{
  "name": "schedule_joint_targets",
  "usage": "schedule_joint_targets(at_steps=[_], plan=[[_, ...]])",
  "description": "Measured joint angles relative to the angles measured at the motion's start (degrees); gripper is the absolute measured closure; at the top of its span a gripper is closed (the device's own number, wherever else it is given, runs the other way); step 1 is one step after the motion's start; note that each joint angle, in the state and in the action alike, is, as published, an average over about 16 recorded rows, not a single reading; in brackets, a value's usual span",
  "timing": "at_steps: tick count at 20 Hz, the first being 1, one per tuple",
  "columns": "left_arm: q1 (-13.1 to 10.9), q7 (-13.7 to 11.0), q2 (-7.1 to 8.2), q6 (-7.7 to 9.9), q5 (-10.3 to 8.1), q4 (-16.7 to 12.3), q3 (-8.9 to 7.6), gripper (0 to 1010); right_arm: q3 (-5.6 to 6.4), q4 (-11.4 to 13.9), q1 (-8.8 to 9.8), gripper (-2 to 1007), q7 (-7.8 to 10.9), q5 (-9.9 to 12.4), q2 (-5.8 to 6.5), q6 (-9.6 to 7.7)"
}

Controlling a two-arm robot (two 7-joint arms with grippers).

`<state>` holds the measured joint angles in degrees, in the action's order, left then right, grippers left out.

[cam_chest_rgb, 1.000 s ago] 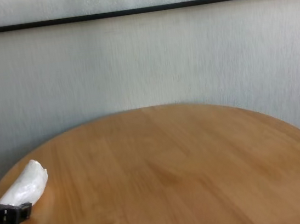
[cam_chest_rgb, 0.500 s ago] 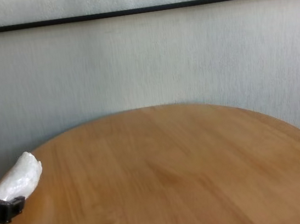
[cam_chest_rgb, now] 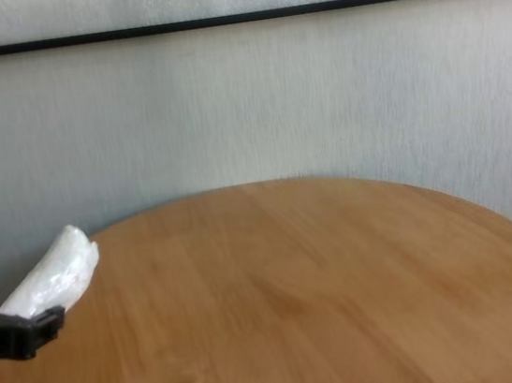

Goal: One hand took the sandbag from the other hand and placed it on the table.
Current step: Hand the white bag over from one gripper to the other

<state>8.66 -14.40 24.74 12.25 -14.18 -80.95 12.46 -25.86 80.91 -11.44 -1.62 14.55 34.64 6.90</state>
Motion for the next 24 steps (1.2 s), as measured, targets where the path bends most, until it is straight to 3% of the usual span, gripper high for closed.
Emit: schedule_joint_targets(at_steps=[12,24], plan=[[0.43,-3.88,-0.68,-1.42,0.39,-3.67,0.68,650,0.00,0.00,0.00,4,0.00,0.00,0.00,0.00],[1.57,-6.15,-0.92,-2.29,-0.86,-3.76,0.87,650,0.00,0.00,0.00,4,0.00,0.00,0.00,0.00]])
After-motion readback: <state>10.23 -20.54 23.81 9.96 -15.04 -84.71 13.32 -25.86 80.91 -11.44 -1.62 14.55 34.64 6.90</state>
